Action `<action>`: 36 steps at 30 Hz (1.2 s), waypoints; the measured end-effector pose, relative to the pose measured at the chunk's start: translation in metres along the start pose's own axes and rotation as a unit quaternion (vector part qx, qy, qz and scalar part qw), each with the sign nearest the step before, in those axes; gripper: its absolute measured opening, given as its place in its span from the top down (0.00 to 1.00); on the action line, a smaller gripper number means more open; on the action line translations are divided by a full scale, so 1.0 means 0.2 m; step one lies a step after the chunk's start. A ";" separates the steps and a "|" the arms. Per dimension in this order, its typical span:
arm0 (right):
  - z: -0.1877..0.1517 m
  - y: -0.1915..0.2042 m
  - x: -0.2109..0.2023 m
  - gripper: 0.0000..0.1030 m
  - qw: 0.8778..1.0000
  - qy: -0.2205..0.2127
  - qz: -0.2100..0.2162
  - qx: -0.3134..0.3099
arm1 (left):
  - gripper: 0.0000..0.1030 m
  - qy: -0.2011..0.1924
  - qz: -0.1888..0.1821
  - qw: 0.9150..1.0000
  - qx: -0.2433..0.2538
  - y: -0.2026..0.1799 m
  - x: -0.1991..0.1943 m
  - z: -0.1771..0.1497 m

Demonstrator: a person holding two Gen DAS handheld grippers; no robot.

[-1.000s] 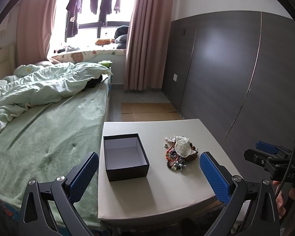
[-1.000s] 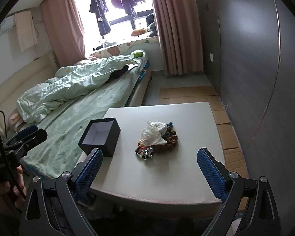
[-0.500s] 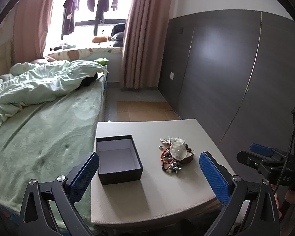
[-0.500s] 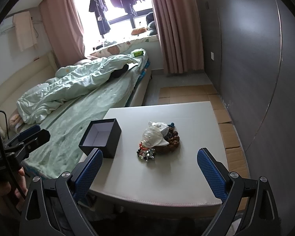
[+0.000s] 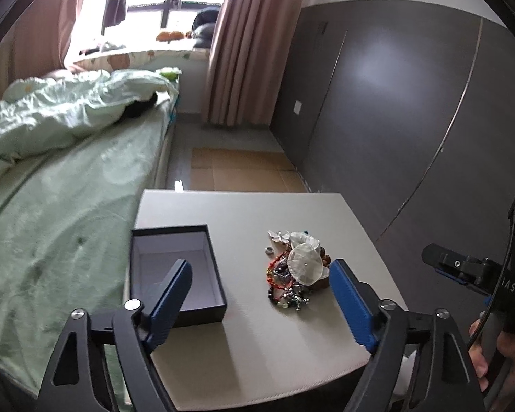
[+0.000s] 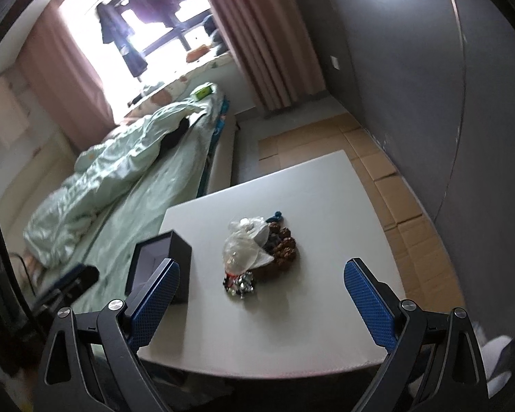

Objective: Organize jewelry
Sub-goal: 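Grasp the white plastic bag with the left gripper while the right gripper grasps the brown bead bracelet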

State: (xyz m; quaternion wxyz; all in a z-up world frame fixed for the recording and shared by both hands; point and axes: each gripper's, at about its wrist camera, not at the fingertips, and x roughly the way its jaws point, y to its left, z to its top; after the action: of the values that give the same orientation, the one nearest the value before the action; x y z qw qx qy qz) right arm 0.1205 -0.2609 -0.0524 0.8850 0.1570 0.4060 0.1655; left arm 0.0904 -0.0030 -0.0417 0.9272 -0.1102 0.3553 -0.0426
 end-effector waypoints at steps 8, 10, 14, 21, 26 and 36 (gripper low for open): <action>0.05 -0.06 0.17 0.14 0.998 0.032 0.013 0.051 | 0.34 0.049 -0.036 0.998 -0.016 -0.04 0.23 0.03; 0.06 -0.09 0.21 0.14 0.997 0.038 0.022 0.067 | 0.34 0.062 -0.044 0.997 -0.017 -0.05 0.30 0.02; 0.08 -0.12 0.29 0.16 0.995 0.049 0.017 0.088 | 0.34 0.089 -0.062 0.994 -0.023 -0.09 0.42 0.03; 0.08 -0.19 0.44 0.25 0.989 0.070 0.004 0.133 | 0.34 0.132 -0.078 0.987 -0.046 -0.10 0.63 0.01; 0.05 -0.24 0.54 0.34 0.981 0.095 0.010 0.168 | 0.34 0.155 -0.096 0.980 -0.075 -0.09 0.73 -0.02; -0.02 -0.28 0.70 0.47 0.966 0.129 0.024 0.223 | 0.96 0.151 -0.085 0.981 -0.092 -0.08 0.76 -0.03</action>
State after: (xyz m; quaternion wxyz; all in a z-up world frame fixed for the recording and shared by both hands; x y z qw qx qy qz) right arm 0.2128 -0.2525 -0.1704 0.7634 0.3374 0.5395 0.1112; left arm 0.1994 -0.0439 -0.1401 0.8420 -0.2173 0.4827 -0.1043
